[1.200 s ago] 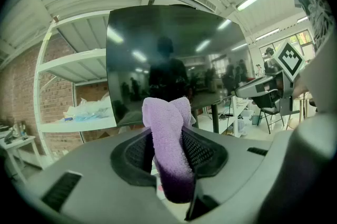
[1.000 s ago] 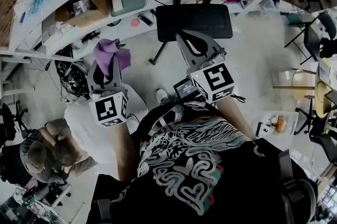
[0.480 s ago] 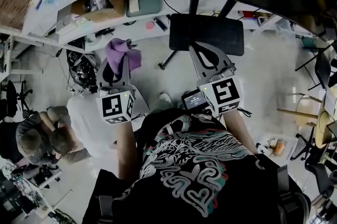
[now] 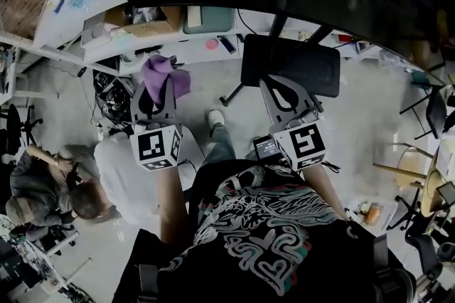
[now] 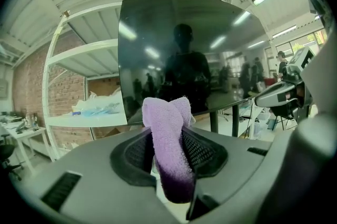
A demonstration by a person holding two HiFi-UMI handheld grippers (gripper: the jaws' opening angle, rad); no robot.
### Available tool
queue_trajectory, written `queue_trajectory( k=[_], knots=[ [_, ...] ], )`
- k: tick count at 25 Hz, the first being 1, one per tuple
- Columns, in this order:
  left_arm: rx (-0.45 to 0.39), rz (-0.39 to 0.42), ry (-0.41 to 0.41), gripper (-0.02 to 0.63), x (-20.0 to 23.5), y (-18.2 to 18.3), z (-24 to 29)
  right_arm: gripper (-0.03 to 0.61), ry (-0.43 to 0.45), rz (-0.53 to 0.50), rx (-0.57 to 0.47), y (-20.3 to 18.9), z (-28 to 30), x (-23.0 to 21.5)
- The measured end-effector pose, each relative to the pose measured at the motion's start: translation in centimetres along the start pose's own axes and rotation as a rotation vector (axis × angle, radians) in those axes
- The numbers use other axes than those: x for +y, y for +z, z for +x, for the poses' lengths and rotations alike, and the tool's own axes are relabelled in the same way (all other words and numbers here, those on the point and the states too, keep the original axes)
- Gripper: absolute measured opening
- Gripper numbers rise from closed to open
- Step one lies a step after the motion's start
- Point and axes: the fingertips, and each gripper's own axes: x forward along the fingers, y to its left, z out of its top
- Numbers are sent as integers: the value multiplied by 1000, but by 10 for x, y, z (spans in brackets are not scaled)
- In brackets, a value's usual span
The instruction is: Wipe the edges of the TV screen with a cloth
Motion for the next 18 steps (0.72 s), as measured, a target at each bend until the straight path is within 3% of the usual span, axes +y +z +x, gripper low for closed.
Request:
queue_trajectory(
  k=[9, 18],
  knots=[
    [26, -23, -63, 141, 101, -25, 83, 34, -49, -14, 43, 28, 126, 18],
    [41, 14, -141, 141, 154, -36, 133, 34, -102, -38, 87, 41, 193, 42]
  ],
)
